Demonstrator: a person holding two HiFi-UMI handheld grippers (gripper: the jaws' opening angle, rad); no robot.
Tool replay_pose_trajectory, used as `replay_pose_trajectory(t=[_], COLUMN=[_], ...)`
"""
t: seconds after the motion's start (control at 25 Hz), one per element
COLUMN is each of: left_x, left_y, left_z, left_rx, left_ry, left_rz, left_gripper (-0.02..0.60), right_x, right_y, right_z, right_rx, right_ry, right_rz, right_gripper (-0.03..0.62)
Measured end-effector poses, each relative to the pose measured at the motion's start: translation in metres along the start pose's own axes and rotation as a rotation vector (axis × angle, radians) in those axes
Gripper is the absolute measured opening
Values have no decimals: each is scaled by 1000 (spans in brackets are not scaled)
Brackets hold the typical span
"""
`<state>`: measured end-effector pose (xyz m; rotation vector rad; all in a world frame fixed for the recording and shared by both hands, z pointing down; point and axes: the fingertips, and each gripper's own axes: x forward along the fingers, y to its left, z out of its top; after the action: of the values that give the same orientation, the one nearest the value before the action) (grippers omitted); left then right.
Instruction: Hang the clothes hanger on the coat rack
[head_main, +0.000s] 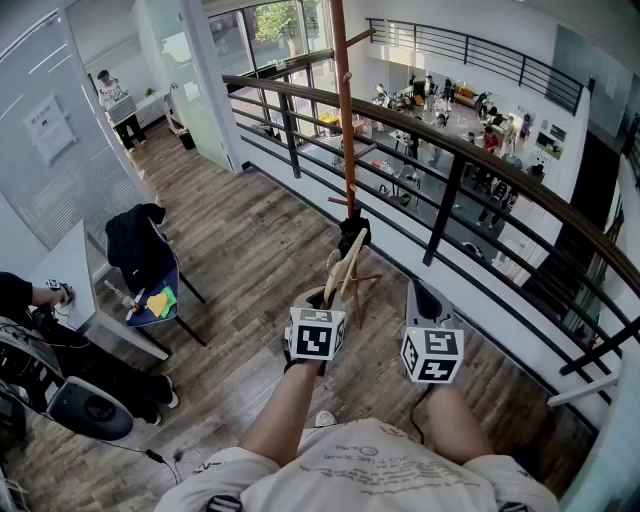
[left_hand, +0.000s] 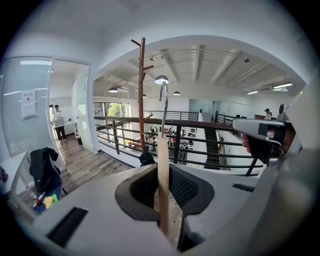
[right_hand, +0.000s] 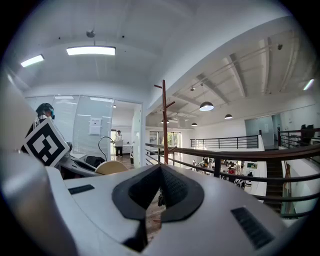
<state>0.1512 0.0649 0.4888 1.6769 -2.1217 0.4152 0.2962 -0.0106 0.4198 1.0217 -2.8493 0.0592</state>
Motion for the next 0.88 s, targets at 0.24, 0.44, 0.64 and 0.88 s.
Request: replay_pose_trajectory(t=[0.24,0.44,0.64,0.88], left_x=[-5,-6,-6,-4], left_y=[-7,-4,3,23], left_z=[-4,-10,-14,-14], left_rx=[1,-5,-15,-26], left_ry=[0,21,27,19], left_rz=[6,5,4,5], left_gripper=[57,57,57,57], right_x=[-10,-8,-4,10], right_y=[-6,2,8,21], right_z=[-8,-10,-9,-8], right_rx=[7,-2,33,63], right_ry=[10,15,-4,-9], right_rz=[-5,15,25,21], right_gripper=[2,2,2,2])
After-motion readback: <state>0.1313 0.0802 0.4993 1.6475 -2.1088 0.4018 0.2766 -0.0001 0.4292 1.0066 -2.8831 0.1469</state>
